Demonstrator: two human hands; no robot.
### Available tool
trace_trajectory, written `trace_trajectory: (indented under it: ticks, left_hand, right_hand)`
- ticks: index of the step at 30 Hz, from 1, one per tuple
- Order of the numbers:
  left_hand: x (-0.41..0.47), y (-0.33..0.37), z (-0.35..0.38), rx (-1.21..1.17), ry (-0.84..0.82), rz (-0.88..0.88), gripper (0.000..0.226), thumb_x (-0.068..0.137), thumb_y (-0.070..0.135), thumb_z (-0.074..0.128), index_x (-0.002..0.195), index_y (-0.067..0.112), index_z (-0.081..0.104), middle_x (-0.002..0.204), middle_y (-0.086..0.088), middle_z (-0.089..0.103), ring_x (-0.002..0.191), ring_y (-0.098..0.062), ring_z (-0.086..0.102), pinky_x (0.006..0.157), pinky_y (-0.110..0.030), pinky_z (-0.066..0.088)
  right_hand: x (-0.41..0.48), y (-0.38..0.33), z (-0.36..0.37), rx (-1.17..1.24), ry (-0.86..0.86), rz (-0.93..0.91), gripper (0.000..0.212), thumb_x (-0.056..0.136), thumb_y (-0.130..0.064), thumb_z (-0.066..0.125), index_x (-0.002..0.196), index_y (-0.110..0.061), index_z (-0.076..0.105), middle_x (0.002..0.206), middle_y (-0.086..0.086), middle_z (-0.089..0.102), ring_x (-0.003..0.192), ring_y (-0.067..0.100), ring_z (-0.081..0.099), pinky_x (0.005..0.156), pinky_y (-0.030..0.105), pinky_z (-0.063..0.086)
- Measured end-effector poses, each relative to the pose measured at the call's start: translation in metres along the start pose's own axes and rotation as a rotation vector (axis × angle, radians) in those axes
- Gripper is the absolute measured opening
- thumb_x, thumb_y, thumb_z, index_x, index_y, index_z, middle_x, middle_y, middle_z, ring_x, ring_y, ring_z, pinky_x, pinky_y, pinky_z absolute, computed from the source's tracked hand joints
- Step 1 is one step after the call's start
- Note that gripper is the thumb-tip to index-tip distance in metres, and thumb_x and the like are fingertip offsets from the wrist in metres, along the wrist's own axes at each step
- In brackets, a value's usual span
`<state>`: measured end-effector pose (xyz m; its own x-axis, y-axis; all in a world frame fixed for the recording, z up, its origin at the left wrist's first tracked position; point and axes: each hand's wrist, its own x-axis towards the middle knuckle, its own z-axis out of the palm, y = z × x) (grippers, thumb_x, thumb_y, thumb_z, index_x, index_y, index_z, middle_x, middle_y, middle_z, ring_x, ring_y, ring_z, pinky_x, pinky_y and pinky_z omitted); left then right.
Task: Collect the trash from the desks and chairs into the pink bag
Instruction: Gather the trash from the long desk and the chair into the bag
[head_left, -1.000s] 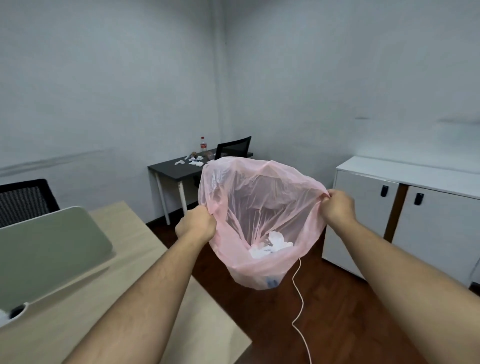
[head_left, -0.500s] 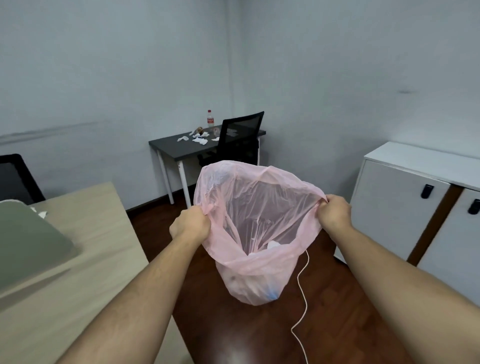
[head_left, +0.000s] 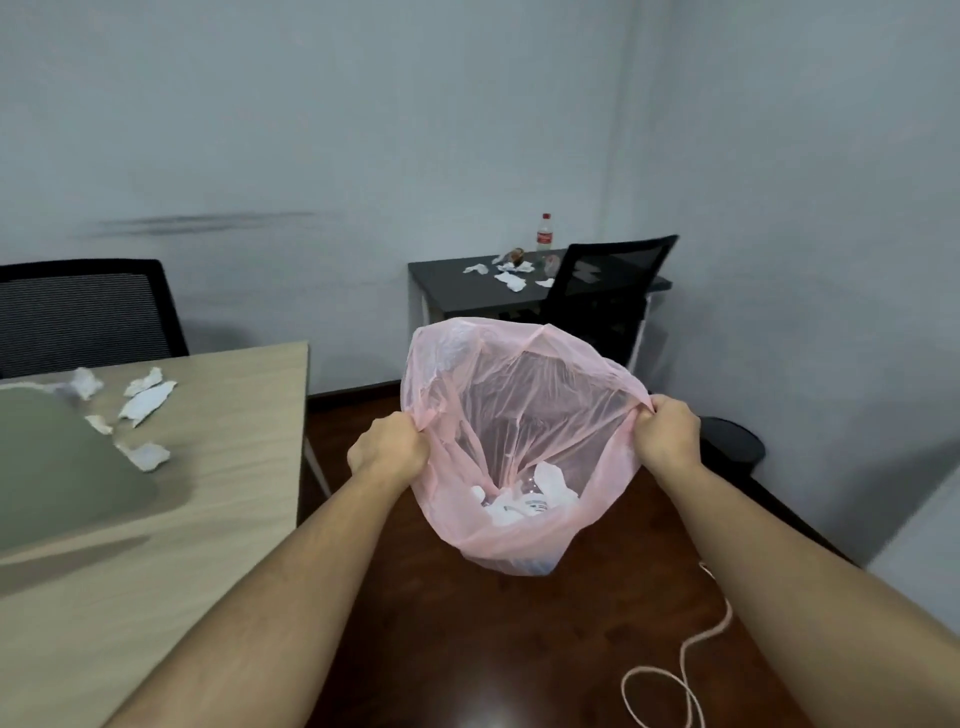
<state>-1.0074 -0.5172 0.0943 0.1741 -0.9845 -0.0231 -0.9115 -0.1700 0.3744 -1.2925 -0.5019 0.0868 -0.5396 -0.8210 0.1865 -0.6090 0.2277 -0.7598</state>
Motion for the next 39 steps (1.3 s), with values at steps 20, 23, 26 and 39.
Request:
trace_trajectory:
  ticks: [20, 23, 26, 39]
  left_hand:
    - [0.280, -0.087, -0.055, -0.021, 0.185, -0.445, 0.031, 0.091, 0.018, 0.036, 0.107, 0.015, 0.063, 0.109, -0.005, 0.065, 0.099, -0.028, 0.061, 0.075, -0.032, 0.046]
    - [0.314, -0.107, -0.075, -0.024, 0.221, -0.468, 0.030, 0.093, 0.021, 0.035, 0.104, 0.015, 0.063, 0.109, -0.005, 0.065, 0.099, -0.028, 0.061, 0.076, -0.033, 0.046]
    - [0.352, -0.131, -0.096, -0.014, 0.266, -0.510, 0.032, 0.095, 0.022, 0.035, 0.108, 0.014, 0.062, 0.112, -0.007, 0.064, 0.105, -0.031, 0.060, 0.080, -0.034, 0.045]
    - [0.494, -0.237, -0.173, -0.060, 0.511, -0.822, 0.032, 0.094, 0.026, 0.039, 0.105, 0.009, 0.064, 0.107, -0.012, 0.066, 0.099, -0.034, 0.061, 0.085, -0.040, 0.051]
  right_hand:
    - [0.229, -0.200, 0.292, 0.146, -0.370, -0.305, 0.034, 0.087, 0.000, 0.036, 0.057, -0.012, 0.045, 0.064, 0.006, 0.050, 0.061, 0.023, 0.045, 0.048, 0.025, 0.030]
    - [0.249, -0.238, 0.330, 0.166, -0.378, -0.337, 0.037, 0.091, -0.004, 0.037, 0.056, -0.013, 0.044, 0.064, 0.008, 0.051, 0.060, 0.026, 0.046, 0.047, 0.028, 0.032]
    - [0.275, -0.281, 0.374, 0.196, -0.421, -0.353, 0.032, 0.094, -0.010, 0.038, 0.069, -0.008, 0.058, 0.077, 0.014, 0.061, 0.074, 0.033, 0.056, 0.065, 0.036, 0.045]
    - [0.345, -0.473, 0.599, 0.323, -0.625, -0.606, 0.027, 0.091, -0.006, 0.040, 0.069, 0.000, 0.055, 0.073, 0.017, 0.054, 0.071, 0.028, 0.049, 0.061, 0.031, 0.032]
